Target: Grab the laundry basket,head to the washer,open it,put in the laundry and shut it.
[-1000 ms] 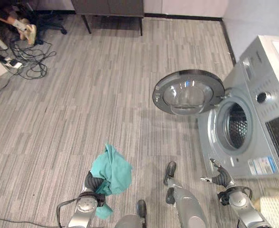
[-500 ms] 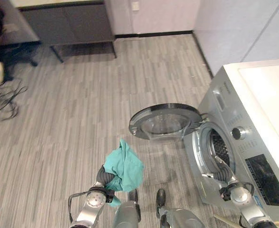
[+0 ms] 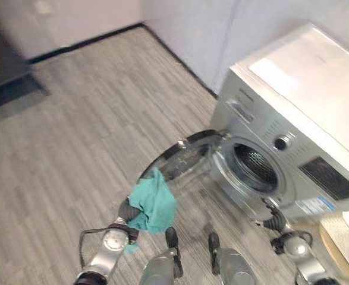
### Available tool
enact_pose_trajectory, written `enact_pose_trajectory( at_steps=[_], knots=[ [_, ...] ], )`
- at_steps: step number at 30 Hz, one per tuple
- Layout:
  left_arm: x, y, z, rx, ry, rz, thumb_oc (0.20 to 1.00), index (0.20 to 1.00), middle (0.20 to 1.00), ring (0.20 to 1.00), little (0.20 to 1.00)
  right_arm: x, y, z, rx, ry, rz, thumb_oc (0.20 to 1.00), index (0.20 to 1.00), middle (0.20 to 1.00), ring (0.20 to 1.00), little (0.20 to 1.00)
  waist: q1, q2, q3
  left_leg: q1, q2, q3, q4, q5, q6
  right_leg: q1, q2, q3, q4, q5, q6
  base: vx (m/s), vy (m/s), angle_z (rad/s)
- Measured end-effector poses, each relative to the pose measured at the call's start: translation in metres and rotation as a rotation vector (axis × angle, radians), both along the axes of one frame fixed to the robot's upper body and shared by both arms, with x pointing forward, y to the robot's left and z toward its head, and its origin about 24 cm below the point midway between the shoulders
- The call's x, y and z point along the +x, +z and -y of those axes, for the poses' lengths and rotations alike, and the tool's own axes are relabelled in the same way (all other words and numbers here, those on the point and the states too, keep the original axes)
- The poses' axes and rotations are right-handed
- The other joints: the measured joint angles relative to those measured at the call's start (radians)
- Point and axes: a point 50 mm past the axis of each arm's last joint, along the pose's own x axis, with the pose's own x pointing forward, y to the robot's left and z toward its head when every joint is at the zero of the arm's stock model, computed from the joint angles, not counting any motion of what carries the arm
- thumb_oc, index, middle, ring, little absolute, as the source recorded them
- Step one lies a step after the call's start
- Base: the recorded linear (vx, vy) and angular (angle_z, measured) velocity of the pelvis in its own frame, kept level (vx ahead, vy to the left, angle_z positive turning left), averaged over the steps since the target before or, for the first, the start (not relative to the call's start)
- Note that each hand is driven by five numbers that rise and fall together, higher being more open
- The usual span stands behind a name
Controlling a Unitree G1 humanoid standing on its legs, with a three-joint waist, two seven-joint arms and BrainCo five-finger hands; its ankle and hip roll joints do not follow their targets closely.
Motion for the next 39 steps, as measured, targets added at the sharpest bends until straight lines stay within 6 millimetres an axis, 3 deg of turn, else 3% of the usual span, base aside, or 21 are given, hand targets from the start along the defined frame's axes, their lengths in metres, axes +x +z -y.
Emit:
enact_pose_trajectory(
  at_steps=[1, 5, 6, 7, 9, 11, 12, 13, 14, 15, 16, 19, 21, 23, 26, 28, 29, 32, 34, 36, 39],
  knots=[
    [0.002, 0.003, -0.003, 0.014, -0.002, 0.006, 0.200, 0.200, 0.200, 0.200, 0.200, 0.001, 0.000, -0.001, 0.002, 0.002, 0.000, 1.000, 1.000, 1.000, 1.000, 1.000, -0.004, -0.004, 0.000, 0.008, -0.003, 0.012, -0.003, -0.005, 0.005, 0.012, -0.007, -0.021, -0.018, 0.004, 0.007, 0.09, 0.077, -0.75],
    [0.003, 0.004, -0.004, 0.011, 0.009, 0.019, 0.200, 0.200, 0.200, 0.200, 0.200, 0.001, -0.003, -0.004, -0.003, 0.012, -0.018, 1.000, 1.000, 1.000, 1.000, 1.000, 0.004, -0.017, 0.005, 0.056, 0.000, 0.123, -0.040, -0.024, 0.001, 0.020, -0.062, -0.276, -0.061, 0.017, 0.018, 0.17, 0.052, -0.80],
    [0.002, 0.004, -0.003, 0.009, 0.009, 0.017, 0.200, 0.200, 0.200, 0.200, 0.200, 0.001, -0.003, -0.005, 0.001, 0.012, -0.020, 1.000, 1.000, 1.000, 1.000, 1.000, 0.005, -0.019, 0.004, 0.063, 0.000, 0.128, -0.047, -0.046, -0.022, 0.018, -0.076, -0.330, -0.078, 0.019, 0.020, 0.18, -0.065, -1.06],
    [-0.004, -0.001, -0.006, 0.012, 0.017, -0.008, 0.200, 0.200, 0.200, 0.200, 0.200, 0.002, -0.002, -0.008, 0.008, 0.018, -0.011, 1.000, 1.000, 1.000, 1.000, 1.000, 0.015, -0.028, 0.008, 0.036, 0.009, 0.113, 0.049, -0.086, 0.014, 0.006, -0.117, -0.409, -0.041, 0.031, 0.037, 0.21, -0.111, -0.99],
    [-0.006, -0.004, -0.003, 0.002, 0.017, -0.020, 0.200, 0.200, 0.200, 0.200, 0.200, -0.003, -0.005, -0.006, 0.009, 0.007, -0.024, 1.000, 1.000, 1.000, 1.000, 1.000, -0.002, -0.022, 0.003, 0.045, 0.012, 0.111, 0.046, -0.092, -0.003, 0.004, -0.121, -0.430, -0.015, 0.030, 0.037, 0.22, -0.123, -0.32],
    [-0.007, -0.004, -0.001, -0.005, 0.011, -0.019, 0.200, 0.200, 0.200, 0.200, 0.200, -0.013, -0.010, -0.002, 0.012, -0.013, -0.049, 1.000, 1.000, 1.000, 1.000, 1.000, -0.017, -0.026, 0.000, 0.053, 0.013, 0.113, 0.050, -0.099, -0.014, 0.008, -0.081, -0.360, -0.009, 0.014, 0.002, 0.18, -0.176, 0.11],
    [-0.015, -0.008, -0.001, -0.022, 0.029, -0.036, 0.200, 0.200, 0.200, 0.200, 0.200, -0.018, -0.014, 0.000, 0.006, -0.023, -0.073, 1.000, 1.000, 1.000, 1.000, 1.000, -0.022, -0.020, -0.006, 0.071, 0.029, 0.134, 0.067, -0.112, -0.040, 0.010, -0.069, -0.360, 0.018, -0.009, -0.038, 0.19, -0.200, -0.20],
    [-0.019, -0.010, -0.002, -0.022, 0.031, -0.048, 0.200, 0.200, 0.200, 0.200, 0.200, -0.019, -0.015, 0.001, 0.007, -0.024, -0.076, 1.000, 1.000, 1.000, 1.000, 1.000, -0.012, -0.019, -0.010, 0.073, 0.037, 0.138, 0.090, -0.110, -0.035, 0.017, -0.059, -0.360, 0.003, -0.006, -0.044, 0.17, -0.157, -0.34],
    [-0.024, -0.014, -0.004, -0.026, 0.041, -0.066, 0.200, 0.200, 0.200, 0.200, 0.200, -0.021, -0.016, 0.000, 0.009, -0.027, -0.082, 1.000, 1.000, 1.000, 1.000, 1.000, -0.018, -0.010, -0.013, 0.089, 0.072, 0.162, 0.130, -0.139, -0.085, 0.041, -0.032, -0.365, 0.004, -0.015, -0.072, 0.16, -0.080, -0.93],
    [-0.037, -0.020, -0.013, -0.009, 0.070, -0.107, 0.200, 0.200, 0.200, 0.200, 0.200, -0.020, -0.018, -0.008, 0.038, -0.028, -0.079, 1.000, 1.000, 1.000, 1.000, 1.000, 0.010, -0.036, -0.027, 0.035, 0.116, 0.098, 0.369, -0.138, -0.086, 0.062, -0.005, -0.345, -0.006, -0.016, -0.128, 0.16, -0.030, -0.84],
    [-0.039, -0.023, -0.012, -0.016, 0.074, -0.120, 0.200, 0.200, 0.200, 0.200, 0.200, -0.019, -0.017, -0.006, 0.038, -0.032, -0.073, 1.000, 1.000, 1.000, 1.000, 1.000, 0.012, -0.031, -0.033, -0.024, 0.126, 0.013, 0.471, -0.144, -0.074, 0.083, 0.001, -0.313, -0.028, -0.013, -0.153, 0.09, 0.031, -1.13],
    [-0.036, -0.027, 0.006, -0.070, 0.065, -0.117, 0.200, 0.200, 0.200, 0.200, 0.200, -0.017, -0.012, 0.008, 0.000, -0.050, -0.060, 1.000, 1.000, 1.000, 1.000, 1.000, 0.036, 0.006, -0.061, -0.121, 0.112, -0.191, 0.436, -0.185, -0.096, 0.108, 0.049, -0.239, -0.094, 0.015, -0.162, 0.05, 0.066, -0.81],
    [-0.031, -0.025, 0.009, -0.080, 0.062, -0.100, 0.200, 0.200, 0.200, 0.200, 0.200, -0.013, -0.010, 0.008, -0.006, -0.048, -0.052, 1.000, 1.000, 1.000, 1.000, 1.000, 0.025, 0.006, -0.059, -0.145, 0.095, -0.202, 0.305, -0.152, -0.093, 0.131, 0.061, -0.182, -0.121, 0.027, -0.163, 0.11, 0.138, -0.64],
    [-0.026, -0.024, 0.010, -0.081, 0.067, -0.084, 0.200, 0.200, 0.200, 0.200, 0.200, -0.013, -0.013, 0.010, -0.014, -0.063, -0.064, 1.000, 1.000, 1.000, 1.000, 1.000, 0.038, 0.002, -0.056, -0.133, 0.052, -0.292, 0.144, -0.110, -0.097, 0.159, 0.069, -0.134, -0.170, 0.043, -0.154, 0.05, 0.128, -0.81],
    [-0.018, -0.020, 0.012, -0.079, 0.072, -0.054, 0.200, 0.200, 0.200, 0.200, 0.200, -0.010, -0.012, 0.018, -0.036, -0.079, -0.064, 1.000, 1.000, 1.000, 1.000, 1.000, 0.038, 0.038, -0.027, -0.153, 0.028, -0.369, 0.085, -0.041, -0.095, 0.174, 0.087, -0.084, -0.185, 0.050, -0.146, 0.04, 0.172, -0.83],
    [-0.019, -0.021, 0.012, -0.081, 0.082, -0.052, 0.200, 0.200, 0.200, 0.200, 0.200, -0.012, -0.013, 0.023, -0.052, -0.087, -0.072, 1.000, 1.000, 1.000, 1.000, 1.000, 0.031, 0.081, -0.021, -0.137, 0.044, -0.348, 0.093, 0.012, -0.084, 0.174, 0.111, -0.065, -0.173, 0.034, -0.124, 0.01, 0.201, -0.81],
    [-0.015, -0.021, 0.014, -0.088, 0.082, -0.050, 0.200, 0.200, 0.200, 0.200, 0.200, -0.013, -0.014, 0.026, -0.061, -0.096, -0.077, 1.000, 1.000, 1.000, 1.000, 1.000, 0.016, 0.094, 0.004, -0.118, 0.036, -0.337, 0.085, 0.067, -0.055, 0.146, 0.105, -0.038, -0.106, -0.009, -0.093, -0.07, 0.226, -0.61],
    [0.001, -0.007, 0.024, -0.106, 0.037, 0.027, 0.200, 0.200, 0.200, 0.200, 0.200, -0.008, -0.012, 0.021, -0.050, -0.088, -0.064, 1.000, 1.000, 1.000, 1.000, 1.000, 0.003, 0.061, 0.040, -0.132, -0.019, -0.282, 0.064, 0.078, -0.023, 0.037, 0.038, -0.021, 0.029, -0.065, -0.047, -0.17, 0.195, -0.43],
    [0.029, 0.018, 0.026, -0.084, -0.005, 0.138, 0.200, 0.200, 0.200, 0.200, 0.200, 0.021, 0.005, 0.014, -0.039, -0.065, 0.020, 1.000, 1.000, 1.000, 1.000, 1.000, 0.011, 0.025, 0.115, -0.219, -0.041, -0.213, 0.149, 0.029, -0.004, -0.125, 0.007, 0.005, 0.210, -0.111, -0.037, -0.16, 0.112, -0.64],
    [0.047, 0.034, 0.027, -0.075, -0.004, 0.202, 0.200, 0.200, 0.200, 0.200, 0.200, 0.033, 0.015, 0.011, -0.025, -0.061, 0.065, 1.000, 1.000, 1.000, 1.000, 1.000, 0.006, 0.017, 0.165, -0.277, -0.046, -0.208, 0.232, -0.002, 0.006, -0.149, -0.003, 0.005, 0.234, -0.136, -0.030, -0.10, 0.032, -0.24],
    [0.064, 0.051, 0.025, -0.081, 0.025, 0.266, 0.200, 0.200, 0.200, 0.200, 0.200, 0.042, 0.023, 0.003, -0.017, -0.040, 0.100, 1.000, 1.000, 1.000, 1.000, 1.000, 0.003, 0.008, 0.198, -0.374, -0.027, -0.194, 0.346, -0.062, 0.012, -0.248, 0.004, 0.010, 0.336, -0.177, -0.060, -0.06, -0.015, -0.08]
  ],
)
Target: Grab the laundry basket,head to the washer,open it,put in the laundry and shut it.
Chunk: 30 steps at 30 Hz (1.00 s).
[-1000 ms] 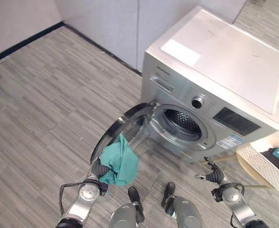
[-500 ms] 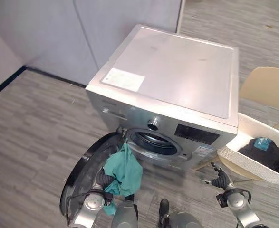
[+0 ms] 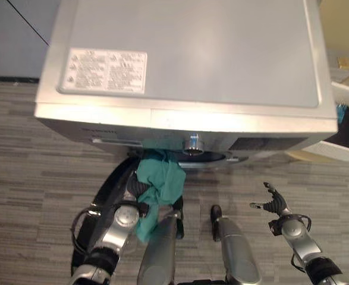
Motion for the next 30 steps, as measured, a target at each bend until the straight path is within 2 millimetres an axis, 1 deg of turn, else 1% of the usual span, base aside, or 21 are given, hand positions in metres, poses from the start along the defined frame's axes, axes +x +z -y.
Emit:
enact_pose_trajectory(
  at_steps=[1, 2, 4, 6, 8, 9, 10, 11, 12, 13, 14, 15, 16, 17, 18, 20, 21, 22, 25, 26, 30],
  knots=[
    [0.006, 0.009, -0.003, 0.013, 0.008, 0.035, 0.200, 0.200, 0.200, 0.200, 0.200, 0.006, 0.004, -0.003, 0.007, -0.001, 0.023, 1.000, 1.000, 1.000, 1.000, 1.000, 0.003, -0.009, 0.006, -0.048, 0.011, 0.010, 0.053, -0.020, 0.005, -0.048, 0.007, 0.012, 0.046, -0.016, -0.002, -0.13, -0.054, -0.30],
    [0.013, 0.022, -0.007, 0.011, 0.032, 0.082, 0.200, 0.200, 0.200, 0.200, 0.200, 0.017, 0.017, -0.007, 0.025, -0.006, 0.085, 1.000, 1.000, 1.000, 1.000, 1.000, -0.002, -0.008, 0.017, -0.146, 0.040, 0.015, 0.162, -0.045, -0.003, -0.140, 0.028, 0.015, 0.129, -0.026, 0.003, -0.12, -0.060, -0.33],
    [0.020, 0.034, -0.011, 0.015, 0.054, 0.123, 0.200, 0.200, 0.200, 0.200, 0.200, 0.027, 0.030, -0.012, 0.040, -0.006, 0.144, 1.000, 1.000, 1.000, 1.000, 1.000, -0.005, -0.008, 0.049, -0.216, 0.068, 0.013, 0.248, -0.069, -0.009, -0.200, 0.045, 0.014, 0.202, -0.044, 0.001, -0.10, -0.059, -0.22],
    [0.028, 0.048, -0.008, 0.014, 0.057, 0.172, 0.200, 0.200, 0.200, 0.200, 0.200, 0.031, 0.038, -0.015, 0.049, -0.007, 0.183, 1.000, 1.000, 1.000, 1.000, 1.000, -0.012, -0.009, 0.051, -0.299, 0.088, 0.011, 0.317, -0.081, -0.010, -0.290, 0.060, 0.012, 0.278, -0.055, -0.014, -0.08, -0.041, -0.09],
    [0.036, 0.066, -0.007, 0.025, 0.057, 0.239, 0.200, 0.200, 0.200, 0.200, 0.200, 0.036, 0.049, -0.019, 0.056, 0.002, 0.239, 1.000, 1.000, 1.000, 1.000, 1.000, -0.018, -0.008, 0.051, -0.394, 0.114, 0.004, 0.400, -0.096, -0.020, -0.384, 0.074, 0.008, 0.359, -0.071, -0.028, -0.06, -0.033, -0.09],
    [0.041, 0.076, -0.007, 0.030, 0.056, 0.271, 0.200, 0.200, 0.200, 0.200, 0.200, 0.040, 0.056, -0.020, 0.061, 0.007, 0.272, 1.000, 1.000, 1.000, 1.000, 1.000, -0.022, -0.005, 0.067, -0.435, 0.122, -0.002, 0.442, -0.103, -0.013, -0.423, 0.076, 0.001, 0.401, -0.084, -0.035, -0.07, -0.048, 0.00],
    [0.046, 0.086, -0.005, 0.029, 0.053, 0.302, 0.200, 0.200, 0.200, 0.200, 0.200, 0.042, 0.058, -0.022, 0.063, 0.011, 0.279, 1.000, 1.000, 1.000, 1.000, 1.000, -0.032, -0.005, 0.080, -0.456, 0.128, -0.006, 0.462, -0.103, -0.016, -0.448, 0.082, -0.003, 0.431, -0.085, -0.037, -0.05, -0.044, -0.01],
    [0.054, 0.102, 0.000, 0.053, 0.049, 0.355, 0.200, 0.200, 0.200, 0.200, 0.200, 0.040, 0.062, -0.021, 0.067, 0.012, 0.307, 1.000, 1.000, 1.000, 1.000, 1.000, -0.040, 0.002, 0.074, -0.517, 0.146, -0.016, 0.518, -0.125, -0.030, -0.509, 0.093, -0.005, 0.480, -0.107, -0.055, 0.00, 0.000, 0.00],
    [0.062, 0.129, -0.001, 0.086, 0.045, 0.438, 0.200, 0.200, 0.200, 0.200, 0.200, 0.042, 0.070, -0.020, 0.076, 0.014, 0.344, 1.000, 1.000, 1.000, 1.000, 1.000, -0.051, 0.002, 0.074, -0.579, 0.150, -0.021, 0.554, -0.134, -0.040, -0.572, 0.091, -0.009, 0.526, -0.114, -0.059, -0.03, -0.041, 0.03],
    [0.069, 0.159, -0.005, 0.114, 0.061, 0.523, 0.200, 0.200, 0.200, 0.200, 0.200, 0.045, 0.079, -0.019, 0.079, 0.021, 0.379, 1.000, 1.000, 1.000, 1.000, 1.000, -0.059, 0.005, 0.075, -0.643, 0.146, -0.023, 0.604, -0.167, -0.038, -0.635, 0.083, -0.011, 0.554, -0.114, -0.061, -0.01, -0.042, -0.01],
    [0.074, 0.184, -0.006, 0.121, 0.077, 0.598, 0.200, 0.200, 0.200, 0.200, 0.200, 0.046, 0.084, -0.015, 0.074, 0.015, 0.398, 1.000, 1.000, 1.000, 1.000, 1.000, -0.060, 0.013, 0.081, -0.683, 0.150, -0.040, 0.721, -0.203, 0.007, -0.685, 0.077, -0.020, 0.591, -0.114, -0.061, -0.01, -0.042, -0.14],
    [0.079, 0.210, -0.008, 0.155, 0.101, 0.667, 0.200, 0.200, 0.200, 0.200, 0.200, 0.046, 0.083, -0.016, 0.082, 0.017, 0.401, 1.000, 1.000, 1.000, 1.000, 1.000, -0.070, 0.021, 0.084, -0.688, 0.154, -0.054, 0.767, -0.255, -0.023, -0.720, 0.078, -0.026, 0.640, -0.111, -0.062, -0.02, -0.046, -0.13],
    [0.083, 0.232, -0.013, 0.216, 0.116, 0.703, 0.200, 0.200, 0.200, 0.200, 0.200, 0.045, 0.082, -0.018, 0.079, 0.031, 0.398, 1.000, 1.000, 1.000, 1.000, 1.000, -0.086, 0.022, 0.085, -0.722, 0.158, -0.058, 0.800, -0.260, -0.021, -0.750, 0.081, -0.030, 0.677, -0.123, -0.066, -0.01, -0.053, -0.08],
    [0.084, 0.273, -0.018, 0.255, 0.165, 0.811, 0.200, 0.200, 0.200, 0.200, 0.200, 0.044, 0.081, -0.021, 0.091, 0.040, 0.395, 1.000, 1.000, 1.000, 1.000, 1.000, -0.093, 0.024, 0.086, -0.758, 0.165, -0.071, 0.827, -0.263, -0.026, -0.785, 0.084, -0.040, 0.699, -0.123, -0.064, -0.02, -0.060, 0.05],
    [0.083, 0.298, -0.023, 0.286, 0.205, 0.867, 0.200, 0.200, 0.200, 0.200, 0.200, 0.045, 0.081, -0.025, 0.104, 0.057, 0.402, 1.000, 1.000, 1.000, 1.000, 1.000, -0.104, 0.025, 0.086, -0.778, 0.168, -0.072, 0.840, -0.260, -0.026, -0.805, 0.086, -0.042, 0.714, -0.123, -0.065, 0.00, 0.000, 0.00],
    [0.077, 0.339, -0.030, 0.425, 0.257, 0.954, 0.200, 0.200, 0.200, 0.200, 0.200, 0.045, 0.081, -0.026, 0.114, 0.073, 0.408, 1.000, 1.000, 1.000, 1.000, 1.000, -0.105, 0.027, 0.085, -0.817, 0.173, -0.079, 0.867, -0.260, -0.025, -0.845, 0.090, -0.048, 0.741, -0.130, -0.074, 0.00, -0.013, -0.02],
    [0.072, 0.351, -0.030, 0.438, 0.279, 1.006, 0.200, 0.200, 0.200, 0.200, 0.200, 0.046, 0.081, -0.024, 0.113, 0.063, 0.406, 1.000, 1.000, 1.000, 1.000, 1.000, -0.104, 0.034, 0.084, -0.829, 0.174, -0.081, 0.867, -0.259, -0.025, -0.856, 0.090, -0.050, 0.743, -0.129, -0.074, 0.00, -0.047, -0.02],
    [0.071, 0.354, -0.030, 0.451, 0.304, 1.028, 0.200, 0.200, 0.200, 0.200, 0.200, 0.047, 0.081, -0.023, 0.131, 0.059, 0.408, 1.000, 1.000, 1.000, 1.000, 1.000, -0.104, 0.040, 0.082, -0.832, 0.176, -0.082, 0.866, -0.257, -0.025, -0.861, 0.092, -0.052, 0.743, -0.127, -0.073, 0.00, -0.043, 0.00],
    [0.073, 0.363, -0.030, 0.606, 0.326, 1.036, 0.200, 0.200, 0.200, 0.200, 0.200, 0.045, 0.084, -0.022, 0.126, 0.091, 0.429, 1.000, 1.000, 1.000, 1.000, 1.000, -0.103, 0.051, 0.079, -0.867, 0.176, -0.111, 0.879, -0.257, -0.026, -0.880, 0.094, -0.078, 0.744, -0.130, -0.081, 0.01, -0.034, 0.05],
    [0.074, 0.369, -0.029, 0.663, 0.338, 1.038, 1.000, 1.000, 1.000, 1.000, 1.000, 0.045, 0.084, -0.019, 0.122, 0.095, 0.430, 1.000, 1.000, 1.000, 1.000, 1.000, -0.104, 0.051, 0.079, -0.891, 0.176, -0.120, 0.883, -0.256, -0.026, -0.897, 0.093, -0.087, 0.745, -0.128, -0.087, 0.00, -0.023, 0.08],
    [0.083, 0.364, -0.036, 0.741, 0.326, 0.932, 1.000, 1.000, 1.000, 1.000, 1.000, 0.045, 0.085, -0.015, 0.131, 0.098, 0.424, 1.000, 1.000, 1.000, 1.000, 1.000, -0.100, 0.051, 0.079, -0.906, 0.173, -0.129, 0.890, -0.251, -0.034, -0.903, 0.087, -0.101, 0.748, -0.122, -0.091, 0.00, -0.011, 0.05]
  ],
)
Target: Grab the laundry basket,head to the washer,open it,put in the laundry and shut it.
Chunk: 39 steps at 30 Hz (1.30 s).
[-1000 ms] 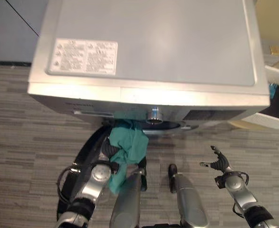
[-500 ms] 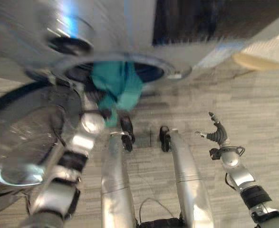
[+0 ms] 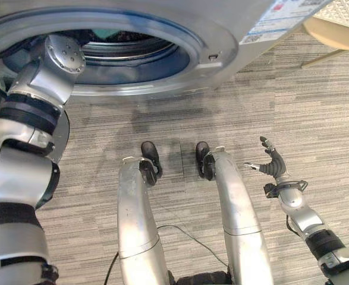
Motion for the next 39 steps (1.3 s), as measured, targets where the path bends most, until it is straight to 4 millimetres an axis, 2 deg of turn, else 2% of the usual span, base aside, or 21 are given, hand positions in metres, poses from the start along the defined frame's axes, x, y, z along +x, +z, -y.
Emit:
enact_pose_trajectory(
  at_steps=[7, 9, 10, 12, 13, 14, 17, 18, 19, 20, 21, 22, 24, 25, 26, 28, 31, 35, 36, 38, 39],
  knots=[
    [0.008, -0.009, 0.007, 0.017, -0.061, -0.141, 1.000, 1.000, 1.000, 1.000, 1.000, 0.002, 0.003, 0.004, 0.000, 0.004, 0.000, 1.000, 1.000, 1.000, 1.000, 1.000, 0.019, 0.000, -0.001, 0.034, -0.014, 0.002, -0.019, 0.002, -0.001, 0.032, -0.015, 0.001, -0.009, 0.000, 0.000, 0.00, 0.000, 0.04],
    [0.010, -0.020, 0.012, 0.000, -0.096, -0.161, 1.000, 1.000, 1.000, 1.000, 1.000, 0.002, 0.003, 0.004, 0.000, 0.000, -0.005, 1.000, 1.000, 1.000, 1.000, 1.000, 0.023, 0.001, -0.004, 0.073, -0.018, 0.005, -0.049, 0.007, -0.001, 0.070, -0.017, 0.005, -0.033, -0.002, -0.002, -0.04, -0.013, 0.08],
    [0.014, -0.049, 0.014, -0.007, -0.129, -0.222, 1.000, 1.000, 1.000, 1.000, 1.000, -0.001, -0.004, 0.006, -0.003, -0.009, -0.031, 1.000, 1.000, 1.000, 1.000, 1.000, 0.020, 0.003, -0.073, 0.081, -0.027, 0.011, -0.106, 0.021, 0.003, 0.073, -0.019, 0.009, -0.077, 0.000, 0.004, -0.06, -0.018, 0.13],
    [0.015, -0.074, 0.014, -0.017, -0.145, -0.281, 1.000, 1.000, 1.000, 1.000, 1.000, -0.003, -0.010, 0.010, -0.011, -0.027, -0.062, 1.000, 1.000, 1.000, 1.000, 1.000, 0.022, 0.004, -0.125, 0.085, -0.030, 0.010, -0.139, 0.032, 0.010, 0.077, -0.022, 0.004, -0.108, 0.010, 0.003, -0.04, -0.007, 0.11],
    [0.014, -0.086, 0.014, -0.048, -0.168, -0.294, 1.000, 1.000, 1.000, 1.000, 1.000, -0.002, -0.011, 0.011, -0.013, -0.034, -0.068, 1.000, 1.000, 1.000, 1.000, 1.000, 0.019, 0.003, -0.126, 0.109, -0.031, 0.010, -0.159, 0.042, 0.003, 0.099, -0.028, -0.004, -0.127, 0.022, 0.001, -0.08, -0.026, 0.08],
    [0.013, -0.122, 0.011, -0.097, -0.184, -0.376, 1.000, 1.000, 1.000, 1.000, 1.000, -0.002, -0.014, 0.011, -0.016, -0.039, -0.079, 1.000, 1.000, 1.000, 1.000, 1.000, 0.019, 0.004, -0.137, 0.158, -0.034, 0.013, -0.211, 0.052, -0.003, 0.147, -0.028, -0.005, -0.173, 0.029, -0.002, -0.10, -0.033, 0.06],
    [0.001, -0.168, 0.004, -0.216, -0.218, -0.446, 1.000, 1.000, 1.000, 1.000, 1.000, -0.003, -0.023, 0.008, -0.007, -0.050, -0.121, 1.000, 1.000, 1.000, 1.000, 1.000, 0.024, 0.004, -0.137, 0.256, -0.042, 0.023, -0.324, 0.087, -0.022, 0.235, -0.030, -0.004, -0.274, 0.056, 0.001, -0.06, -0.055, 0.09],
    [-0.011, -0.210, 0.001, -0.301, -0.227, -0.539, 1.000, 1.000, 1.000, 1.000, 1.000, -0.005, -0.034, 0.005, 0.010, -0.063, -0.168, 1.000, 1.000, 1.000, 1.000, 1.000, 0.023, 0.001, -0.140, 0.340, -0.048, 0.025, -0.411, 0.117, -0.042, 0.316, -0.031, -0.008, -0.352, 0.076, 0.006, -0.03, -0.043, 0.15],
    [-0.016, -0.232, 0.003, -0.327, -0.232, -0.601, 1.000, 1.000, 1.000, 1.000, 1.000, -0.009, -0.041, 0.003, 0.009, -0.062, -0.198, 1.000, 1.000, 1.000, 1.000, 1.000, 0.029, -0.002, -0.143, 0.388, -0.051, 0.026, -0.447, 0.130, -0.047, 0.361, -0.031, -0.009, -0.384, 0.080, 0.010, 0.00, -0.031, 0.17],
    [-0.020, -0.244, 0.005, -0.341, -0.236, -0.636, 1.000, 1.000, 1.000, 1.000, 1.000, -0.011, -0.044, 0.001, 0.009, -0.056, -0.212, 1.000, 1.000, 1.000, 1.000, 1.000, 0.037, -0.003, -0.143, 0.416, -0.054, 0.024, -0.466, 0.132, -0.045, 0.391, -0.031, -0.011, -0.401, 0.081, 0.010, 0.02, -0.021, 0.12],
    [-0.036, -0.278, 0.006, -0.448, -0.256, -0.711, 1.000, 1.000, 1.000, 1.000, 1.000, -0.015, -0.055, -0.001, 0.013, -0.066, -0.252, 1.000, 1.000, 1.000, 1.000, 1.000, 0.054, -0.005, -0.151, 0.493, -0.057, 0.025, -0.527, 0.136, -0.049, 0.465, -0.035, -0.019, -0.454, 0.084, 0.014, 0.05, -0.019, 0.13],
    [-0.044, -0.296, 0.008, -0.550, -0.261, -0.725, 1.000, 1.000, 1.000, 1.000, 1.000, -0.017, -0.062, 0.000, 0.019, -0.089, -0.287, 1.000, 1.000, 1.000, 1.000, 1.000, 0.053, -0.003, -0.155, 0.546, -0.064, 0.028, -0.589, 0.155, -0.058, 0.515, -0.038, -0.019, -0.502, 0.094, 0.018, 0.08, -0.006, 0.18],
    [-0.073, -0.342, 0.011, -0.653, -0.251, -0.860, 1.000, 1.000, 1.000, 1.000, 1.000, -0.025, -0.075, 0.003, 0.034, -0.123, -0.349, 1.000, 1.000, 1.000, 1.000, 1.000, 0.058, -0.005, -0.158, 0.692, -0.078, 0.034, -0.732, 0.203, -0.055, 0.645, -0.042, -0.017, -0.620, 0.121, 0.030, 0.07, -0.011, 0.12],
    [-0.099, -0.373, 0.010, -0.718, -0.224, -0.952, 1.000, 1.000, 1.000, 1.000, 1.000, -0.034, -0.085, 0.008, 0.048, -0.149, -0.389, 1.000, 1.000, 1.000, 1.000, 1.000, 0.065, -0.005, -0.159, 0.816, -0.081, 0.040, -0.844, 0.234, -0.058, 0.758, -0.039, -0.018, -0.717, 0.147, 0.036, 0.06, -0.028, -0.05],
    [-0.112, -0.387, 0.010, -0.753, -0.205, -0.996, 1.000, 1.000, 1.000, 1.000, 1.000, -0.042, -0.091, 0.012, 0.051, -0.163, -0.414, 1.000, 1.000, 1.000, 1.000, 1.000, 0.070, -0.007, -0.162, 0.878, -0.082, 0.051, -0.896, 0.258, -0.057, 0.814, -0.035, -0.017, -0.760, 0.164, 0.038, 0.07, -0.024, -0.08],
    [-0.141, -0.413, 0.007, -0.837, -0.170, -1.083, 1.000, 1.000, 1.000, 1.000, 1.000, -0.061, -0.106, 0.020, 0.051, -0.191, -0.481, 1.000, 1.000, 1.000, 1.000, 1.000, 0.079, -0.010, -0.220, 0.976, -0.082, 0.057, -0.985, 0.276, -0.056, 0.910, -0.030, -0.022, -0.843, 0.175, 0.044, 0.20, -0.006, 0.01],
    [-0.162, -0.433, 0.002, -0.912, -0.123, -1.156, 1.000, 1.000, 1.000, 1.000, 1.000, -0.075, -0.119, 0.024, 0.076, -0.222, -0.545, 1.000, 1.000, 1.000, 1.000, 1.000, 0.079, -0.016, -0.236, 1.132, -0.082, 0.062, -1.100, 0.302, -0.055, 1.059, -0.025, -0.022, -0.944, 0.193, 0.058, 0.20, 0.008, -0.01],
    [-0.193, -0.461, 0.002, -0.990, -0.052, -1.266, 1.000, 1.000, 1.000, 1.000, 1.000, -0.107, -0.141, 0.027, 0.112, -0.256, -0.655, 1.000, 1.000, 1.000, 1.000, 1.000, 0.076, -0.021, -0.337, 1.297, -0.083, 0.077, -1.225, 0.319, -0.055, 1.213, -0.010, -0.008, -1.073, 0.208, 0.072, 0.17, 0.040, -0.13],
    [-0.207, -0.470, 0.003, -1.010, -0.031, -1.311, 1.000, 1.000, 1.000, 1.000, 1.000, -0.119, -0.149, 0.026, 0.118, -0.268, -0.696, 1.000, 1.000, 1.000, 1.000, 1.000, 0.075, -0.029, -0.400, 1.335, -0.086, 0.086, -1.254, 0.318, -0.054, 1.245, -0.007, 0.013, -1.106, 0.211, 0.073, 0.13, 0.051, -0.24],
    [-0.204, -0.469, 0.004, -1.007, -0.042, -1.310, 1.000, 1.000, 1.000, 1.000, 1.000, -0.126, -0.153, 0.026, 0.123, -0.268, -0.720, 1.000, 1.000, 1.000, 1.000, 1.000, 0.077, -0.037, -0.423, 1.346, -0.102, 0.063, -1.259, 0.319, -0.054, 1.261, -0.007, 0.020, -1.131, 0.227, 0.066, 0.12, 0.072, -0.19],
    [-0.203, -0.469, 0.004, -1.005, -0.042, -1.314, 1.000, 1.000, 1.000, 1.000, 1.000, -0.126, -0.154, 0.026, 0.126, -0.263, -0.726, 1.000, 1.000, 1.000, 1.000, 1.000, 0.083, -0.042, -0.426, 1.355, -0.108, 0.020, -1.258, 0.320, -0.053, 1.270, -0.007, 0.038, -1.142, 0.237, 0.063, 0.14, 0.120, -0.39]
  ],
)
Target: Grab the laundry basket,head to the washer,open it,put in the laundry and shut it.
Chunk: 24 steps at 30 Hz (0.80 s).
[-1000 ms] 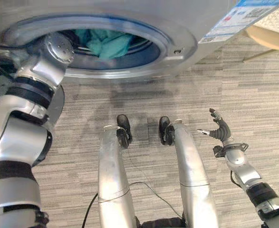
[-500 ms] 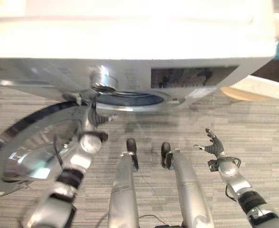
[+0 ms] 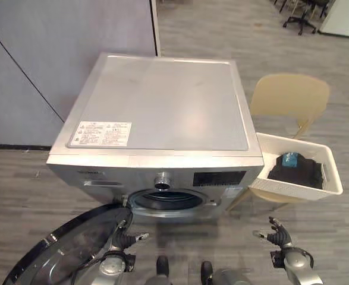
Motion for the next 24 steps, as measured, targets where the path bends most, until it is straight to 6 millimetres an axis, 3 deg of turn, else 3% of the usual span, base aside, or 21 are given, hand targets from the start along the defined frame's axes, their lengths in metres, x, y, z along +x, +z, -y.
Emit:
enact_pose_trajectory(
  at_steps=[2, 3, 8, 9, 10, 11, 12, 13, 14, 15, 16, 17, 18, 19, 20, 21, 24],
  knots=[
    [-0.002, -0.005, 0.005, -0.001, -0.033, -0.035, 1.000, 1.000, 1.000, 1.000, 1.000, -0.001, -0.002, 0.003, -0.004, -0.007, -0.014, 1.000, 1.000, 1.000, 1.000, 1.000, 0.009, 0.013, -0.013, 0.040, -0.011, -0.098, -0.002, -0.001, -0.001, 0.058, -0.006, 0.044, -0.071, 0.035, 0.018, 0.12, 0.142, -0.69],
    [0.002, -0.004, 0.010, -0.002, -0.072, -0.036, 1.000, 1.000, 1.000, 1.000, 1.000, -0.004, -0.003, 0.005, 0.001, -0.021, -0.021, 1.000, 1.000, 1.000, 1.000, 1.000, 0.006, 0.035, -0.032, 0.067, -0.012, -0.094, -0.031, -0.003, -0.001, 0.077, -0.004, 0.062, -0.110, 0.057, 0.034, 0.04, 0.113, -0.63],
    [0.011, -0.002, 0.021, 0.020, -0.165, -0.029, 1.000, 1.000, 1.000, 1.000, 1.000, -0.004, -0.005, -0.002, 0.042, -0.021, -0.027, 1.000, 1.000, 1.000, 1.000, 1.000, -0.034, 0.066, -0.042, 0.097, -0.030, 0.011, -0.070, -0.016, 0.019, 0.033, -0.011, 0.185, -0.115, 0.110, 0.066, -0.04, 0.096, -0.87],
    [0.012, -0.002, 0.021, 0.030, -0.177, -0.030, 1.000, 1.000, 1.000, 1.000, 1.000, 0.001, -0.004, -0.008, 0.056, -0.008, -0.015, 1.000, 1.000, 1.000, 1.000, 1.000, -0.026, 0.064, -0.041, 0.098, -0.026, 0.075, -0.075, -0.019, 0.024, -0.007, -0.012, 0.212, -0.104, 0.127, 0.084, -0.09, 0.044, -1.40],
    [0.015, -0.001, 0.024, 0.026, -0.187, -0.026, 1.000, 1.000, 1.000, 1.000, 1.000, -0.003, -0.006, -0.010, 0.062, -0.014, -0.024, 1.000, 1.000, 1.000, 1.000, 1.000, -0.049, 0.056, -0.036, 0.101, -0.039, 0.133, -0.073, -0.029, 0.027, -0.029, -0.011, 0.232, -0.111, 0.163, 0.090, -0.11, 0.040, -1.86],
    [0.014, -0.001, 0.025, 0.027, -0.184, -0.023, 1.000, 1.000, 1.000, 1.000, 1.000, 0.001, -0.006, -0.014, 0.073, -0.012, -0.016, 1.000, 1.000, 1.000, 1.000, 1.000, -0.036, 0.060, -0.033, 0.100, -0.038, 0.182, -0.064, -0.038, 0.037, -0.056, 0.009, 0.249, -0.118, 0.225, 0.112, -0.05, -0.024, -2.07],
    [0.013, -0.001, 0.023, 0.036, -0.191, -0.028, 1.000, 1.000, 1.000, 1.000, 1.000, 0.010, -0.002, -0.018, 0.081, 0.002, 0.010, 1.000, 1.000, 1.000, 1.000, 1.000, -0.011, 0.067, -0.035, 0.096, -0.014, 0.223, -0.072, -0.047, 0.053, -0.074, 0.000, 0.199, -0.155, 0.251, 0.163, -0.04, -0.021, -2.06],
    [0.020, 0.003, 0.022, 0.040, -0.192, -0.010, 1.000, 1.000, 1.000, 1.000, 1.000, 0.008, -0.003, -0.021, 0.087, -0.002, 0.005, 1.000, 1.000, 1.000, 1.000, 1.000, -0.032, 0.056, -0.030, 0.077, -0.027, 0.257, -0.061, -0.061, 0.069, -0.078, -0.029, 0.134, -0.192, 0.245, 0.152, 0.01, -0.065, -1.54],
    [0.025, 0.004, 0.026, 0.034, -0.195, 0.002, 1.000, 1.000, 1.000, 1.000, 1.000, 0.005, -0.005, -0.019, 0.083, -0.013, -0.007, 1.000, 1.000, 1.000, 1.000, 1.000, -0.038, 0.056, -0.023, 0.072, -0.022, 0.291, -0.064, -0.059, 0.072, -0.095, -0.055, 0.047, -0.196, 0.229, 0.120, 0.14, -0.087, -1.33],
    [0.036, 0.013, 0.030, 0.018, -0.192, 0.060, 1.000, 1.000, 1.000, 1.000, 1.000, 0.004, -0.007, -0.021, 0.081, -0.016, -0.028, 1.000, 1.000, 1.000, 1.000, 1.000, -0.027, 0.064, -0.019, 0.071, 0.002, 0.384, -0.058, -0.054, 0.044, -0.148, -0.109, -0.223, -0.138, 0.197, 0.073, 0.14, -0.087, -1.52],
    [0.028, 0.008, 0.029, 0.019, -0.191, 0.037, 1.000, 1.000, 1.000, 1.000, 1.000, 0.005, -0.007, -0.025, 0.091, -0.010, -0.021, 1.000, 1.000, 1.000, 1.000, 1.000, -0.011, 0.068, -0.018, 0.079, 0.028, 0.464, -0.051, -0.059, 0.044, -0.151, -0.150, -0.396, -0.105, 0.174, 0.039, 0.14, -0.056, -1.99],
    [0.024, 0.006, 0.028, 0.019, -0.187, 0.023, 1.000, 1.000, 1.000, 1.000, 1.000, 0.006, -0.006, -0.027, 0.095, -0.008, -0.015, 1.000, 1.000, 1.000, 1.000, 1.000, 0.005, 0.075, -0.015, 0.094, 0.042, 0.509, -0.051, -0.073, 0.033, -0.151, -0.167, -0.487, -0.065, 0.160, 0.033, 0.08, -0.052, -1.76],
    [0.017, 0.001, 0.029, 0.015, -0.191, -0.003, 1.000, 1.000, 1.000, 1.000, 1.000, 0.006, -0.005, -0.026, 0.093, -0.010, -0.008, 1.000, 1.000, 1.000, 1.000, 1.000, 0.022, 0.088, -0.014, 0.102, 0.053, 0.528, -0.048, -0.083, 0.023, -0.147, -0.179, -0.493, -0.039, 0.160, 0.040, 0.08, -0.050, -1.27],
    [0.014, -0.003, 0.034, -0.001, -0.190, -0.019, 1.000, 1.000, 1.000, 1.000, 1.000, -0.001, -0.007, -0.019, 0.077, -0.023, -0.019, 1.000, 1.000, 1.000, 1.000, 1.000, -0.001, 0.101, -0.012, 0.106, 0.062, 0.525, -0.047, -0.090, 0.013, -0.128, -0.200, -0.471, -0.018, 0.154, 0.060, 0.17, -0.126, -0.70],
    [0.012, -0.004, 0.034, -0.002, -0.190, -0.025, 1.000, 1.000, 1.000, 1.000, 1.000, -0.004, -0.007, -0.017, 0.072, -0.025, -0.027, 1.000, 1.000, 1.000, 1.000, 1.000, -0.006, 0.095, -0.011, 0.108, 0.058, 0.524, -0.048, -0.090, 0.010, -0.115, -0.212, -0.466, -0.006, 0.147, 0.072, 0.18, -0.178, -0.69],
    [0.006, -0.008, 0.030, -0.001, -0.165, -0.054, 1.000, 1.000, 1.000, 1.000, 1.000, -0.006, -0.007, -0.016, 0.070, -0.023, -0.028, 1.000, 1.000, 1.000, 1.000, 1.000, -0.010, 0.080, 0.002, 0.117, 0.058, 0.493, -0.020, -0.107, -0.019, -0.108, -0.213, -0.437, -0.007, 0.145, 0.085, 0.24, -0.281, -0.83],
    [0.001, -0.014, 0.038, -0.023, -0.171, -0.074, 1.000, 1.000, 1.000, 1.000, 1.000, -0.013, -0.004, -0.005, 0.039, -0.024, -0.024, 1.000, 1.000, 1.000, 1.000, 1.000, -0.034, 0.137, 0.017, 0.111, 0.127, 0.470, 0.064, -0.111, -0.043, -0.081, -0.138, -0.405, -0.012, 0.107, 0.034, 0.12, -0.242, -0.54]
  ],
)
